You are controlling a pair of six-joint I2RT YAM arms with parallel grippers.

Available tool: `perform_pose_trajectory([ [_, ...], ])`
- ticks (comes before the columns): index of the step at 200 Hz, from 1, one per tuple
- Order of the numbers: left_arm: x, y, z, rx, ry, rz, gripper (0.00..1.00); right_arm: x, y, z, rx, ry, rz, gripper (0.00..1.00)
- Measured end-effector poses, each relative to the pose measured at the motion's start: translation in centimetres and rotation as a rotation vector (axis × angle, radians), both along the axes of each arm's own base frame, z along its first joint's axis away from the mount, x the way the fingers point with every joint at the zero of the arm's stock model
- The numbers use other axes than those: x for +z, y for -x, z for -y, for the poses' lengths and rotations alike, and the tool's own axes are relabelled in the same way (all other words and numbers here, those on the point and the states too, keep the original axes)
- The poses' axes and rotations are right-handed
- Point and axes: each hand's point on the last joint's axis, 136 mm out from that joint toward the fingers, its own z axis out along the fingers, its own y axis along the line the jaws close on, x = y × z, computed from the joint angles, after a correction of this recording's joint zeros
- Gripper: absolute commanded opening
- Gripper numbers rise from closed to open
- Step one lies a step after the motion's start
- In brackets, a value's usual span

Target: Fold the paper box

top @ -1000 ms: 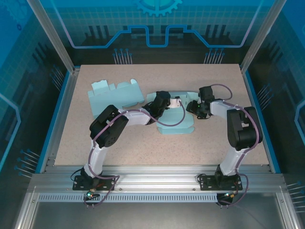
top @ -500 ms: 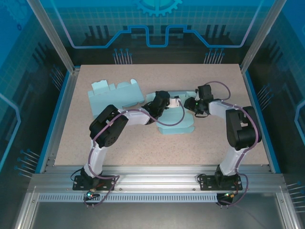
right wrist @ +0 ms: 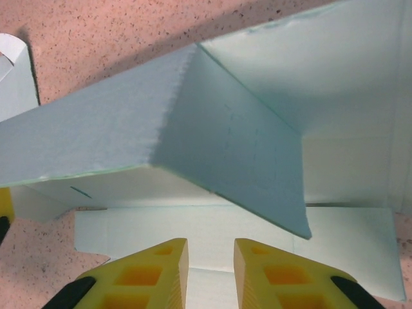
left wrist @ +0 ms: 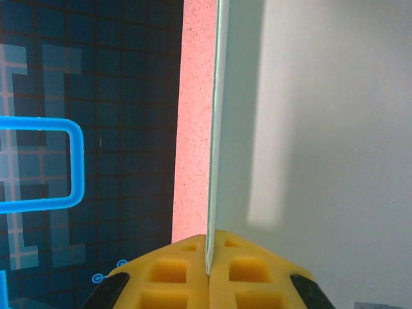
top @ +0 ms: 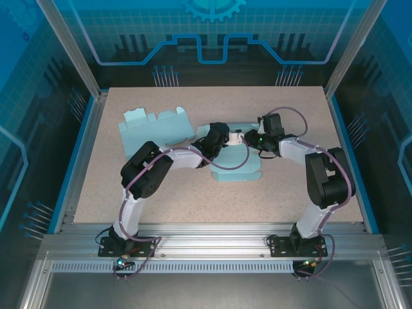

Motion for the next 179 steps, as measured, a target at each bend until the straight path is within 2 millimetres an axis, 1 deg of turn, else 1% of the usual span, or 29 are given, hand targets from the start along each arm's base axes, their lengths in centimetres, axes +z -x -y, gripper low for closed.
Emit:
perform_pose_trajectory([
  [31, 0.0, 0.0, 0.0, 0.0, 0.0, 0.0, 0.01, -0.6, 0.4, -0.1, 0.006, -0.002, -0.016, 0.25],
  [51, 0.0, 0.0, 0.0, 0.0, 0.001, 0.002, 0.01, 0.1, 1.4, 0.2, 0.012, 0.002, -0.016, 0.28],
  [65, 0.0, 0.0, 0.0, 0.0, 0.003, 0.005, 0.01, 1.8, 2.3, 0.7, 0.011, 0.012, 0.009, 0.3],
  [86, 0.0, 0.0, -0.1, 0.0, 0.006, 0.008, 0.01, 5.7, 3.1, 2.2, -0.008, 0.012, 0.096, 0.34],
  [93, 0.0, 0.0, -0.1, 0.0, 0.006, 0.009, 0.01, 7.1, 3.3, 3.2, -0.029, 0.01, 0.129, 0.34],
  [104, 0.0, 0.1, -0.1, 0.0, 0.009, 0.012, 0.01, 8.7, 3.3, 4.9, -0.065, 0.011, 0.171, 0.35],
  [118, 0.0, 0.1, -0.1, 0.0, 0.011, 0.016, 0.0, 9.9, 3.0, 7.4, -0.124, 0.014, 0.199, 0.35],
  [126, 0.0, 0.1, -0.2, -0.001, 0.012, 0.018, 0.0, 9.9, 2.8, 8.6, -0.151, 0.017, 0.2, 0.34],
  [133, 0.0, 0.2, -0.2, -0.001, 0.011, 0.019, 0.0, 9.4, 2.7, 9.7, -0.172, 0.017, 0.187, 0.34],
  [151, 0.0, 0.2, -0.2, -0.006, 0.006, 0.031, 0.0, 7.4, 1.9, 11.4, -0.2, 0.007, 0.114, 0.31],
  [169, 0.1, 0.3, -0.3, -0.012, 0.0, 0.043, 0.0, 5.5, 0.2, 12.0, -0.194, -0.016, 0.043, 0.29],
  [179, 0.1, 0.3, -0.3, -0.013, 0.0, 0.048, 0.0, 4.9, -0.9, 12.1, -0.185, -0.031, 0.02, 0.29],
])
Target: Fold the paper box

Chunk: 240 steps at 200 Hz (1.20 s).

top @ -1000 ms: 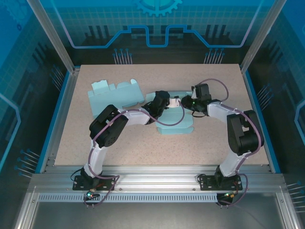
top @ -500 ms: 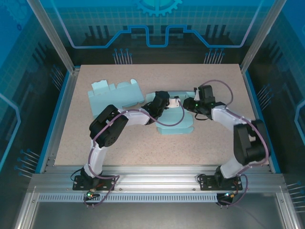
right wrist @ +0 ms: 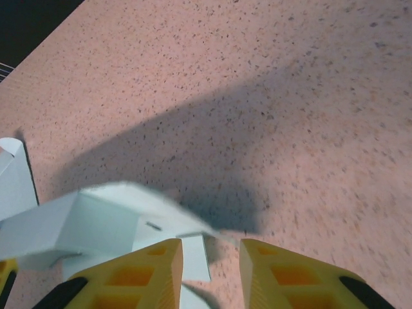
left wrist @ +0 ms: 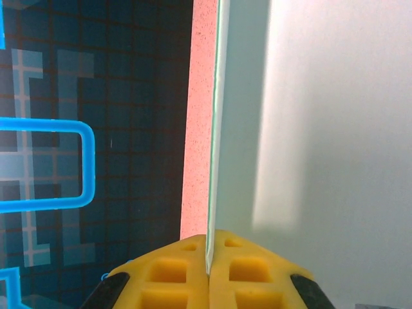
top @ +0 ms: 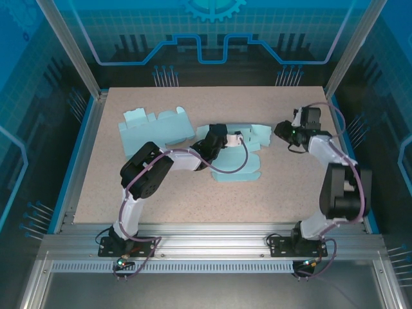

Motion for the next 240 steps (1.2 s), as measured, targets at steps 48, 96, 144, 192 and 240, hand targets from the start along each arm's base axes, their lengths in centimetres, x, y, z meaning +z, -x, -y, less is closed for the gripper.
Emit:
perform_pose_trajectory([
  [48, 0.2, 0.0, 0.0, -0.006, -0.007, 0.016, 0.0, -3.0, -5.0, -0.7, 0.056, -0.066, -0.072, 0.29],
  [96, 0.1, -0.1, -0.3, -0.002, -0.013, 0.016, 0.0, -5.7, -6.0, -1.9, 0.112, -0.17, -0.103, 0.3],
  [144, 0.2, -0.2, -0.4, 0.003, -0.017, 0.019, 0.0, -4.9, -3.8, -3.7, 0.16, -0.239, -0.043, 0.32],
  [192, 0.3, -0.2, -0.3, 0.002, -0.012, 0.023, 0.0, -3.4, -2.2, -5.4, 0.184, -0.353, 0.016, 0.33],
  [240, 1.3, -0.5, -0.2, 0.012, 0.015, 0.062, 0.0, -2.9, -1.3, -7.2, 0.238, -0.456, 0.041, 0.33],
])
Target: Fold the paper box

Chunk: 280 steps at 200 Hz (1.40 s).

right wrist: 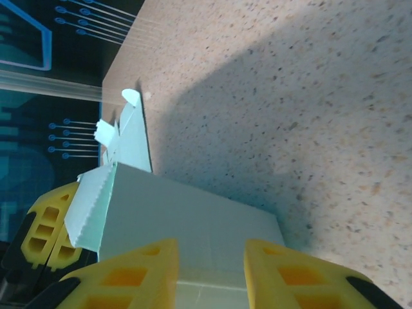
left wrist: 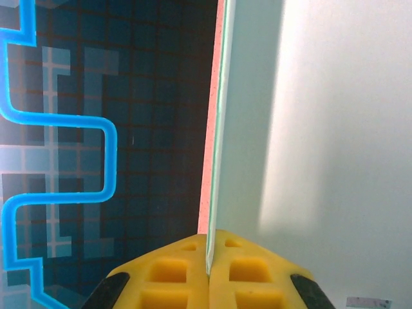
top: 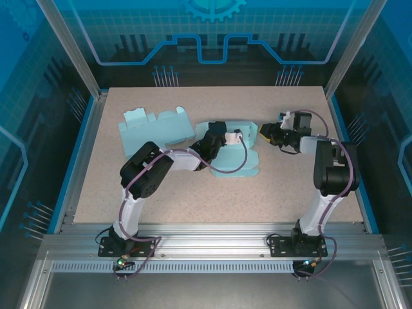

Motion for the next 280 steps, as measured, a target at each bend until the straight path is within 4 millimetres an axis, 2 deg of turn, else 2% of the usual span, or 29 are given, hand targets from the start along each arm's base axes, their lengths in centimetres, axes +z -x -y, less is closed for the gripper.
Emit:
perform_pose_trajectory([
  [49, 0.0, -0.2, 0.1, -0.004, -0.005, 0.018, 0.0, -0.8, 1.3, -1.1, 0.016, 0.01, 0.013, 0.34],
  [121, 0.1, -0.3, 0.0, 0.001, -0.001, 0.024, 0.0, -0.8, 3.1, -2.6, 0.02, 0.159, 0.067, 0.37],
  [160, -0.1, -0.2, 0.1, -0.011, 0.002, 0.017, 0.0, -1.6, 3.1, -2.8, 0.02, 0.26, 0.064, 0.38],
  [198, -0.5, 0.0, 0.1, -0.017, 0.001, 0.01, 0.0, -1.0, 1.9, -3.4, 0.03, 0.345, 0.099, 0.38],
  [211, -0.5, 0.0, 0.1, -0.021, 0.003, 0.01, 0.0, -1.1, 1.7, -3.3, 0.026, 0.371, 0.098, 0.42],
  [280, -0.7, 0.2, 0.2, -0.032, 0.004, 0.007, 0.0, -1.9, 0.8, -3.2, 0.01, 0.521, 0.092, 0.42],
])
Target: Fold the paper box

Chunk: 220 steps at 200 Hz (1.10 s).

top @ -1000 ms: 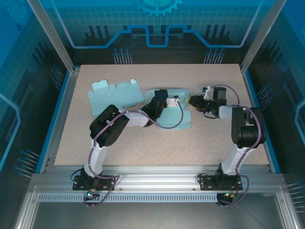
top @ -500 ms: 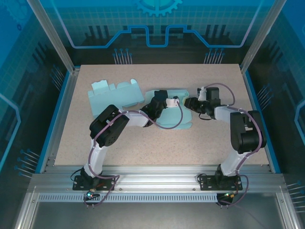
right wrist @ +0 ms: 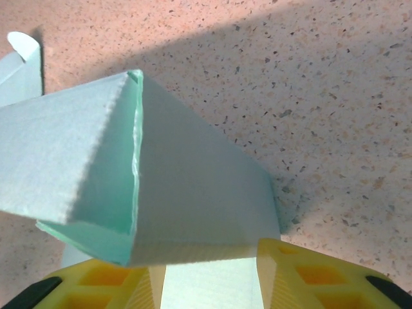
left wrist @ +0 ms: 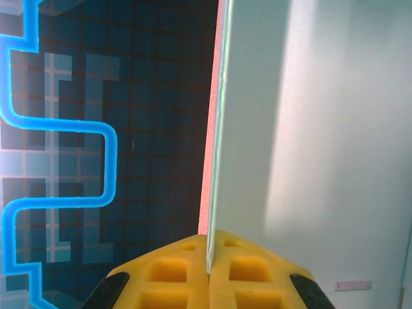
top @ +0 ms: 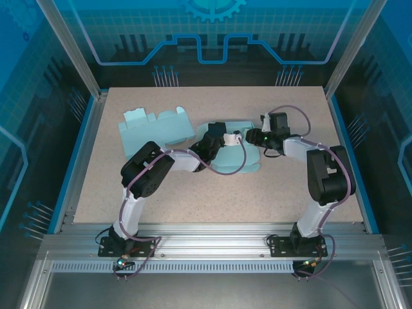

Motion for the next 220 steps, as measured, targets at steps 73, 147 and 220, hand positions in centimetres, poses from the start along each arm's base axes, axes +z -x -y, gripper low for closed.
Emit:
perform_pose_trajectory([
  [73, 0.0, 0.3, 0.2, -0.021, 0.007, -0.003, 0.0, -0.8, -0.7, -0.3, 0.014, 0.069, 0.034, 0.19],
  [147, 2.7, 1.2, 1.1, -0.041, 0.111, 0.004, 0.58, -0.6, -0.6, 0.1, 0.059, 0.243, 0.038, 0.0],
  [220, 10.7, 3.1, 0.2, -0.002, 0.378, 0.012, 0.99, 2.1, -1.5, 0.1, 0.111, 0.339, 0.044, 0.0],
])
